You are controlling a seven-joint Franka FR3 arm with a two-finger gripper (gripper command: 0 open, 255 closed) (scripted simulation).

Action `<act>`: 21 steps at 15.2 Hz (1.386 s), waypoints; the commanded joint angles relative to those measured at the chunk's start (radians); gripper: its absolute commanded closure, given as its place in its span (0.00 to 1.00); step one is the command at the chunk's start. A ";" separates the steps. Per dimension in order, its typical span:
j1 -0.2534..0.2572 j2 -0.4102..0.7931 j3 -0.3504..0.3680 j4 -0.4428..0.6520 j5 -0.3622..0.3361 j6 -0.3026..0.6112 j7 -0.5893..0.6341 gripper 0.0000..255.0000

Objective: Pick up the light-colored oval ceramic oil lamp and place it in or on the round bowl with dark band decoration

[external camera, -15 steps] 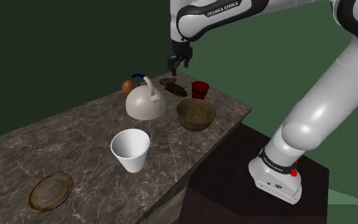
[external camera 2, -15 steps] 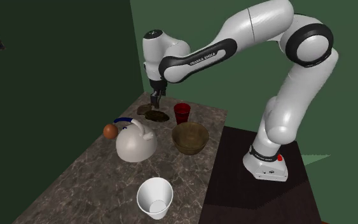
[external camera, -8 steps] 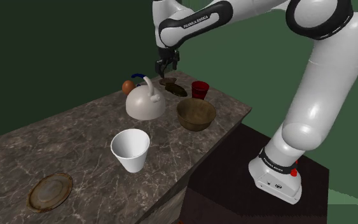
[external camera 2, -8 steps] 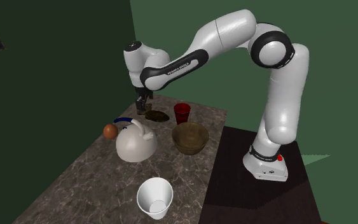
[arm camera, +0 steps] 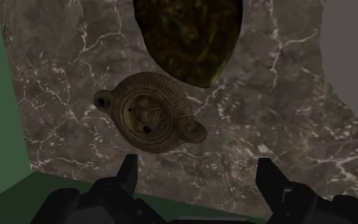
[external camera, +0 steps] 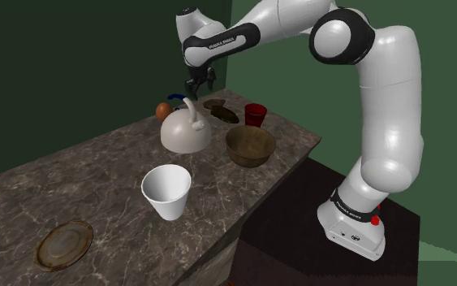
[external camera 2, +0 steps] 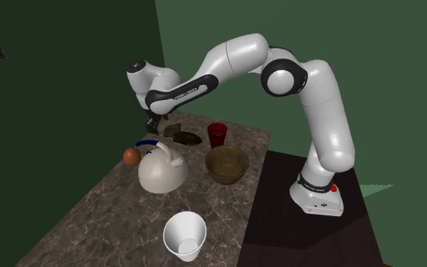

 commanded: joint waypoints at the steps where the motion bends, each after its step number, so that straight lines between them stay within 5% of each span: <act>1: 0.000 0.024 -0.005 0.007 -0.007 0.017 0.005 0.00; 14: -0.009 0.053 -0.012 -0.020 -0.016 0.073 0.012 0.00; 15: -0.009 0.053 -0.012 -0.020 -0.016 0.073 0.012 1.00; 21: -0.009 0.052 -0.012 -0.021 -0.016 0.073 0.012 1.00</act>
